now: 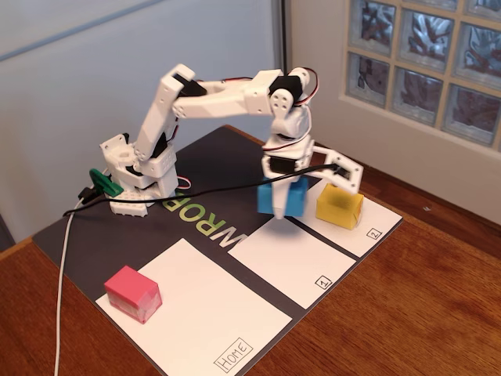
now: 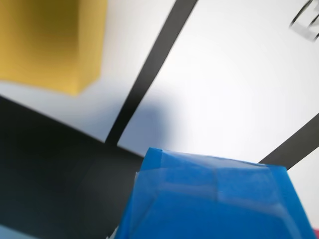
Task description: Move box blue to zone 1
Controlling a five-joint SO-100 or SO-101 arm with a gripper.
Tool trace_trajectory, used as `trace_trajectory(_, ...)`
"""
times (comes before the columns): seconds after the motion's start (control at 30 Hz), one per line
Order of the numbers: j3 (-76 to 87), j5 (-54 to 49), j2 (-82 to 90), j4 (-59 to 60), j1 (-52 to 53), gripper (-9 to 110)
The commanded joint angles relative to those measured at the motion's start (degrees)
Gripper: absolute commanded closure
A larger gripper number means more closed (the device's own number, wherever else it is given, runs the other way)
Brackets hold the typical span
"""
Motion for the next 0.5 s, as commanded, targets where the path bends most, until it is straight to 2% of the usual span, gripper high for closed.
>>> trace_trajectory(0.0,6.2,-0.5,6.2,-3.1,1.1,101)
trace_trajectory(0.47,7.0,-1.9,-1.6,-14.4,3.7,102)
